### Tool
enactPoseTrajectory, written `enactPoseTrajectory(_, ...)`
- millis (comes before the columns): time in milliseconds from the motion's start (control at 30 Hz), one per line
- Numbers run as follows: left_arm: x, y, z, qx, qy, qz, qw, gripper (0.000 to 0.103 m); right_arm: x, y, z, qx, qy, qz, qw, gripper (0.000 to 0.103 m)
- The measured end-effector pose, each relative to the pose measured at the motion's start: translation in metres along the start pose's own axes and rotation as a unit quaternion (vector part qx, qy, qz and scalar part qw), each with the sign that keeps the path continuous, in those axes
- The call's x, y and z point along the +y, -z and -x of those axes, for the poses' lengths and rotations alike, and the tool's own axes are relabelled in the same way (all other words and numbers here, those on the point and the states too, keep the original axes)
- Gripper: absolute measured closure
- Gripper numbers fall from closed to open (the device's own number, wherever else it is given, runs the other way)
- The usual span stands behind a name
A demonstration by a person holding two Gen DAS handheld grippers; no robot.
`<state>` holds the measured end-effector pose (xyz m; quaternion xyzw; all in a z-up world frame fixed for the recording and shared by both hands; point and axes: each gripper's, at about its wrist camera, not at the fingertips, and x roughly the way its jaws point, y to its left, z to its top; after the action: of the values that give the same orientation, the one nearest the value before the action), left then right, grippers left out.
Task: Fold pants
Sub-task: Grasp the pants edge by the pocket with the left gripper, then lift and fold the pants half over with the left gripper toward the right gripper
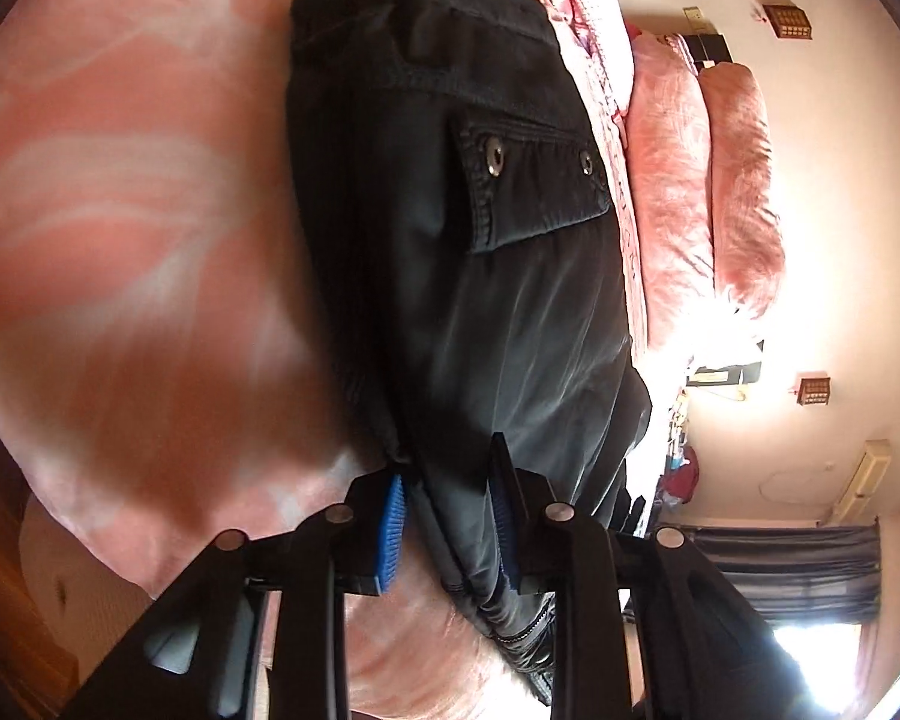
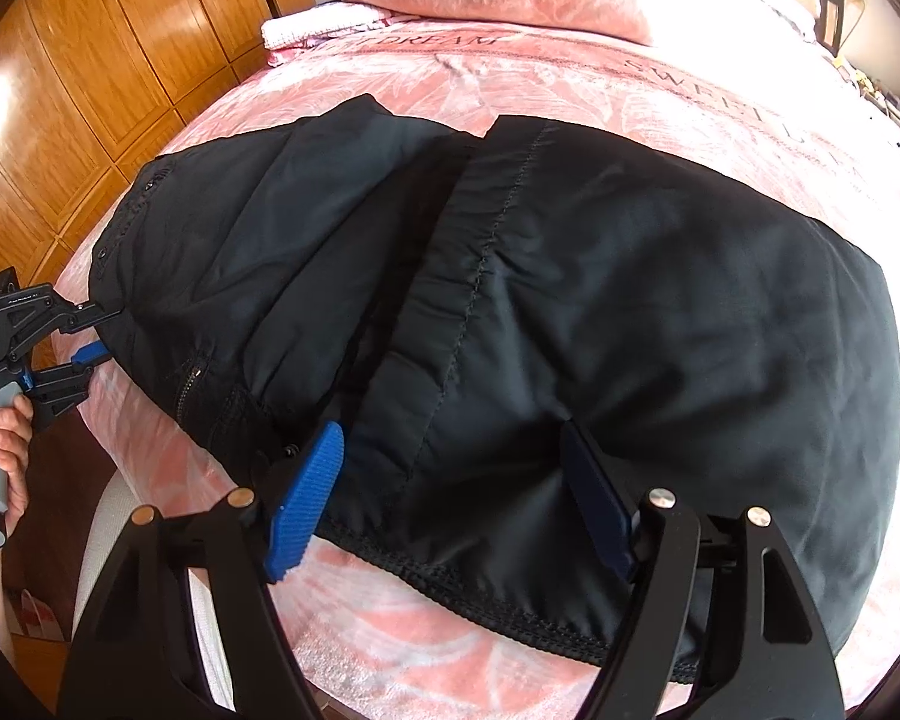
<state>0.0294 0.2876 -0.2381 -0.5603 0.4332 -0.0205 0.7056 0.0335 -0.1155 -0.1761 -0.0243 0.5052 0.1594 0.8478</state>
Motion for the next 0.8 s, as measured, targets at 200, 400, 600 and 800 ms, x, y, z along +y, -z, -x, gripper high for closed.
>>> enactPoseTrajectory(200,0.003,-0.013,0.001,-0.001,-0.005,0.013,0.9999,0.072,0.005,0.001,-0.002,-0.002,0.008,0.009,1.0,0.024)
enactPoseTrajectory(400,0.012,-0.025,0.008,-0.037,-0.014,0.018,0.9991,0.061,0.005,0.0,-0.004,0.001,0.007,0.013,1.0,0.022)
enactPoseTrajectory(600,-0.009,-0.034,-0.007,-0.044,-0.06,-0.024,0.9969,0.076,0.008,0.001,-0.004,-0.002,0.012,0.014,1.0,0.022)
enactPoseTrajectory(800,-0.036,-0.023,0.006,-0.083,-0.057,-0.054,0.9934,0.093,0.006,0.002,-0.002,-0.002,0.007,0.009,1.0,0.022)
